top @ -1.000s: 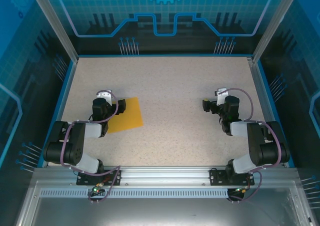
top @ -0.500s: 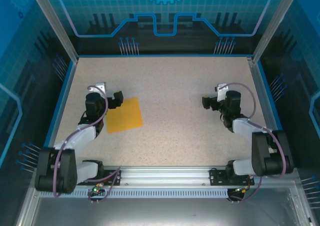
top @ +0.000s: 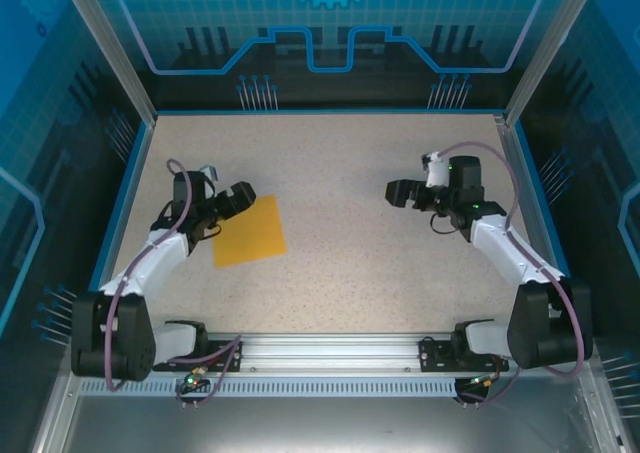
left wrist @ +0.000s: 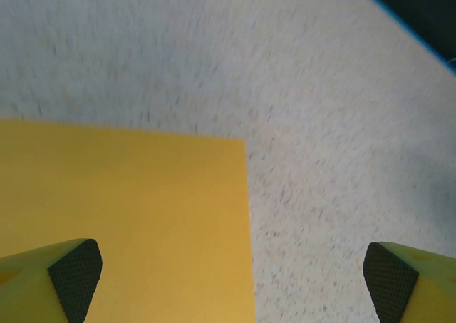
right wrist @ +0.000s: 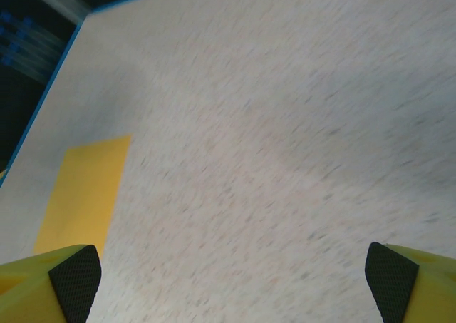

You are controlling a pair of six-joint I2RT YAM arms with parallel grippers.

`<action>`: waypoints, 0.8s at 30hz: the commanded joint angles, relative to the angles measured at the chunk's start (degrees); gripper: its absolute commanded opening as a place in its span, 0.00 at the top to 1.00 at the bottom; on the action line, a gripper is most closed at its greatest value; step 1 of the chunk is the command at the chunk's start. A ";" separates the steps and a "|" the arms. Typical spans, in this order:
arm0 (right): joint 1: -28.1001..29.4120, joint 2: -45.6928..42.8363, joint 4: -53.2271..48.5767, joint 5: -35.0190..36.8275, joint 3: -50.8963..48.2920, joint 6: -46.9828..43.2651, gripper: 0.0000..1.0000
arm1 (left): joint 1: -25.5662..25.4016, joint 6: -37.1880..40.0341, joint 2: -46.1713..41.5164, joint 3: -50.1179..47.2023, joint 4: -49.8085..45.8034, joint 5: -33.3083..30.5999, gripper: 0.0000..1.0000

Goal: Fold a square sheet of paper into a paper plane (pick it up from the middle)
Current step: Move the square sheet of paper to the center of the table.

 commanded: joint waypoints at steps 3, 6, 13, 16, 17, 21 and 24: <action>6.91 0.67 -4.60 -0.60 0.94 1.48 0.01 | -2.56 -3.96 5.45 2.61 -6.38 3.05 0.01; 9.43 1.08 -4.29 1.25 0.75 2.19 0.00 | -3.93 -5.02 9.33 2.29 -5.78 3.15 0.02; 11.62 1.91 -4.60 3.89 -1.13 1.72 0.01 | -9.31 -7.04 14.45 2.32 -3.21 1.78 0.02; 11.68 1.70 -4.99 6.25 -2.94 2.09 0.01 | -11.78 -9.51 15.90 1.98 -1.54 1.92 0.01; 11.67 1.65 -5.34 7.29 -3.50 2.48 0.01 | -12.85 -10.16 16.68 2.30 -1.33 1.85 0.02; 11.51 0.97 -6.22 10.51 -6.14 3.55 0.01 | -18.24 -12.82 20.92 3.35 1.48 1.85 0.02; 11.16 0.01 -7.32 12.67 -7.60 4.42 0.01 | -23.05 -15.34 24.34 4.63 4.79 2.65 0.02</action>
